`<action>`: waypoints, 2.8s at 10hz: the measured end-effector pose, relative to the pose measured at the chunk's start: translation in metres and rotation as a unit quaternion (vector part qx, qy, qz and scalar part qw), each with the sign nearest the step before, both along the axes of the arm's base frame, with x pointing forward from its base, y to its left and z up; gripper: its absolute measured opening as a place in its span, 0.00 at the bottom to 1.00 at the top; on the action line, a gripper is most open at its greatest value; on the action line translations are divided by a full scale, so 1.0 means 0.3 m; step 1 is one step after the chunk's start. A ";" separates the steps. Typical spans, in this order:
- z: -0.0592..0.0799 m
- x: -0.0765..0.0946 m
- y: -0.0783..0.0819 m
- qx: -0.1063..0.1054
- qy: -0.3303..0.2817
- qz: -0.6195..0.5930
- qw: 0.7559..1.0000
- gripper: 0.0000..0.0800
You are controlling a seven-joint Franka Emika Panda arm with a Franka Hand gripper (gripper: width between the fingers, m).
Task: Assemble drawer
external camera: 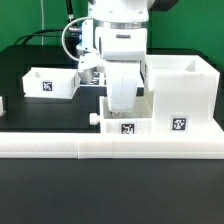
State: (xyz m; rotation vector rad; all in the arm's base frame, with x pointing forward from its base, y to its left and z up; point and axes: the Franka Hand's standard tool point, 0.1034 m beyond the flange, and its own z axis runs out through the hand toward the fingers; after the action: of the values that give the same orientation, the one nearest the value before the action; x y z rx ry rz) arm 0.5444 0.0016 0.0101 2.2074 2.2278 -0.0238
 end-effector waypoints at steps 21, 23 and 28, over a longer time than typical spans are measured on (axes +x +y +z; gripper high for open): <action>0.171 0.038 -0.080 -0.014 0.015 -0.041 0.999 0.81; 0.173 0.027 -0.155 -0.015 0.020 -0.028 0.999 0.81; 0.136 0.015 -0.237 0.024 0.027 0.006 0.999 0.81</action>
Offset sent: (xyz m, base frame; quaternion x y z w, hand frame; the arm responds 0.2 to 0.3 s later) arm 0.0000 0.0000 0.0000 0.0000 0.0000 0.0000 1.0000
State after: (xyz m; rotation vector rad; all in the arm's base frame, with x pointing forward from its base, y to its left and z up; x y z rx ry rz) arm 0.5488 -0.0695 0.0509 2.2437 2.2938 -0.0314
